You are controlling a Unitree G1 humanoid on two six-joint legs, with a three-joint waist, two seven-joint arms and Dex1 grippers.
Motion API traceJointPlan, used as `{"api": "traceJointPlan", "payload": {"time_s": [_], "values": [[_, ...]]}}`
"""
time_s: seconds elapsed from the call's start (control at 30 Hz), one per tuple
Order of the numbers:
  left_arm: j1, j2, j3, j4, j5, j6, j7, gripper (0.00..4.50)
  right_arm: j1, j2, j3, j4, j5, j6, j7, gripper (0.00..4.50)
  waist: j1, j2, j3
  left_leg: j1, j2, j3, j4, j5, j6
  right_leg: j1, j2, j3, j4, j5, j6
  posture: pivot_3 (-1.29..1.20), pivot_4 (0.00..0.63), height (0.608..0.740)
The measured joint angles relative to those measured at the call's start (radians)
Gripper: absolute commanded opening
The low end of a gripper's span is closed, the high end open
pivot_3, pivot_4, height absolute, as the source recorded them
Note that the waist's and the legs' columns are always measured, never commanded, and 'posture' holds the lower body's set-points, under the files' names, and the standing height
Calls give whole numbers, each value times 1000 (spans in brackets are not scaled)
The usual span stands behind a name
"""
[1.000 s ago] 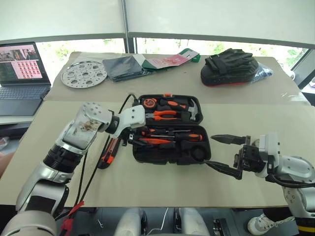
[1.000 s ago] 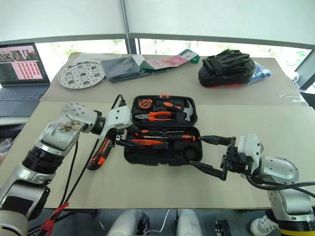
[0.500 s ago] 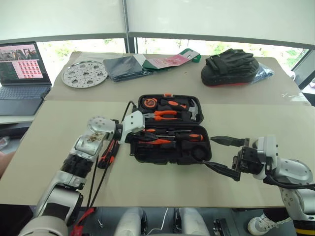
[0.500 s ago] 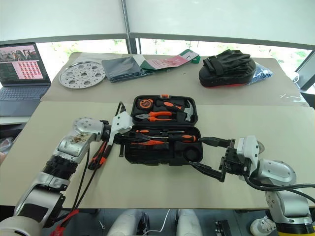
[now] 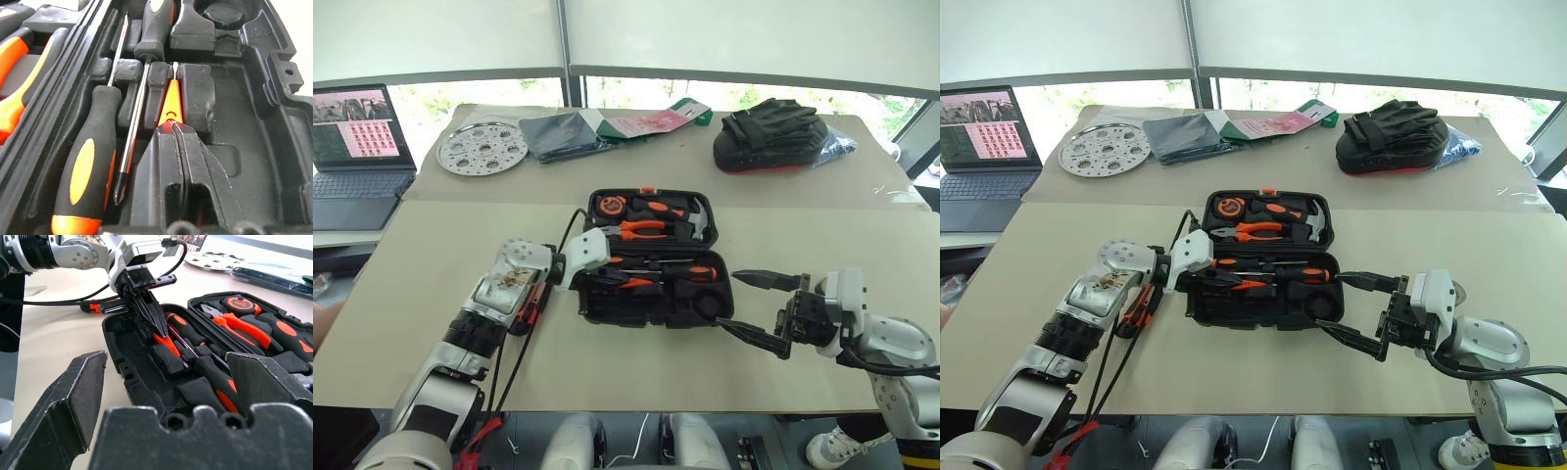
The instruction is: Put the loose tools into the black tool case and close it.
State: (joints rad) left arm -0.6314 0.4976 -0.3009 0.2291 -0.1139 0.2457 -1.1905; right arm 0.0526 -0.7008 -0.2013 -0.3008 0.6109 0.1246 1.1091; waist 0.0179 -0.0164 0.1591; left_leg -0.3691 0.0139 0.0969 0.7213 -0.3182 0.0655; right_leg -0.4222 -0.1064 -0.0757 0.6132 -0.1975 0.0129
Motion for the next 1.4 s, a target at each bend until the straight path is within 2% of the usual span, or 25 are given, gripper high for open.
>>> {"api": "traceJointPlan", "payload": {"time_s": [0.07, 0.17, 0.3, 0.33, 0.43, 0.5, 0.53, 0.7, 0.83, 0.97, 1.07, 1.17, 1.23, 1.4], "values": [[24, -2, 20, -25, -15, 24, 17, 68, -1, 0, 0, 0, -1, 0, 0, 4500, -2, 0, 0, 0, 0, 0, 0, 0, 0, 0, 0, 0, 0, 0, 0, 0, 150, 740], [109, -15, 99, -77, -71, 3, 53, 797, -2, 8, -6, 1, 0, -11, 4, 4500, -7, 0, 0, 0, 1, 0, -1, 0, 0, -2, 0, 1, 0, 0, 0, 0, 150, 740], [262, 17, 280, -191, -187, -77, 74, 2263, 12, 7, -41, 29, -3, -68, 48, 4500, -9, 0, 0, -1, 1, 0, -1, 1, -1, -3, -1, 1, 0, 0, 0, 0, 150, 740], [353, 60, 374, -253, -227, -99, 76, 2631, 15, 8, -52, 46, -11, -112, 68, 4500, -12, 0, 0, 0, 1, 1, -2, 0, -1, -3, -2, 2, 0, 0, 0, 0, 150, 740], [554, 144, 550, -294, -261, -116, 80, 3673, 35, 12, -76, 90, -22, -171, 96, 4500, -22, 1, 0, 2, 1, 1, -5, 0, -1, -3, -3, 3, -1, 0, 0, 0, 150, 740], [723, 167, 687, -322, -284, -118, 91, 4353, 49, 23, -86, 104, -21, -210, 126, 4500, -28, 1, 0, 2, 1, 1, -6, 0, -1, -2, -5, 2, -2, 0, 0, 0, 150, 740], [813, 167, 770, -326, -292, -117, 110, 4477, 49, 32, -82, 121, -21, -235, 146, 4500, -27, 1, 0, 1, 1, 1, -6, 0, 0, -3, -6, 1, -2, 0, 0, 0, 150, 740], [1082, 165, 1002, -346, -320, -103, 158, 4477, 55, 36, -73, 143, -18, -272, 210, 4500, -4, 0, 0, 2, 1, 0, -5, -2, 2, -1, -9, 0, -3, 0, 0, 0, 150, 740], [1220, 151, 1031, -396, -322, -51, 178, 4477, 58, 44, -63, 192, -18, -311, 263, 4500, 7, 0, 0, 1, 1, 0, -5, -2, 2, -2, -9, 0, -3, -1, -1, 0, 150, 740], [1232, 149, 1022, -530, -398, 56, 209, 4477, 41, 71, -50, 192, 1, -322, 275, 4500, 8, 0, 0, 1, 1, -1, -6, -3, 2, -2, -9, 2, -2, -2, -3, 0, 150, 740], [1162, 160, 963, -676, -482, 193, 289, 4477, 19, 104, -42, 151, 42, -305, 254, 4500, 7, 1, 0, 2, 1, -1, -6, -1, 0, -2, -8, 5, -1, -1, -2, 0, 150, 740], [1017, 160, 861, -769, -511, 319, 433, 4477, -19, 128, -32, 99, 74, -283, 214, 4500, 6, 2, -1, 2, 1, -1, -6, 0, -2, -1, -6, 5, 0, 0, -3, 0, 150, 740], [868, 121, 728, -811, -490, 423, 582, 4477, -42, 152, -11, 62, 81, -265, 179, 4500, 8, 2, -1, 2, 0, -1, -6, 1, -3, -1, -5, 4, 0, 1, -2, 0, 150, 740], [764, 30, 512, -807, -374, 503, 794, 4477, -39, 171, 4, 26, 80, -250, 137, 4500, -9, 2, -2, 3, 0, 3, -8, 1, -4, -2, -1, 5, -1, 2, -2, 0, 150, 740]]}}
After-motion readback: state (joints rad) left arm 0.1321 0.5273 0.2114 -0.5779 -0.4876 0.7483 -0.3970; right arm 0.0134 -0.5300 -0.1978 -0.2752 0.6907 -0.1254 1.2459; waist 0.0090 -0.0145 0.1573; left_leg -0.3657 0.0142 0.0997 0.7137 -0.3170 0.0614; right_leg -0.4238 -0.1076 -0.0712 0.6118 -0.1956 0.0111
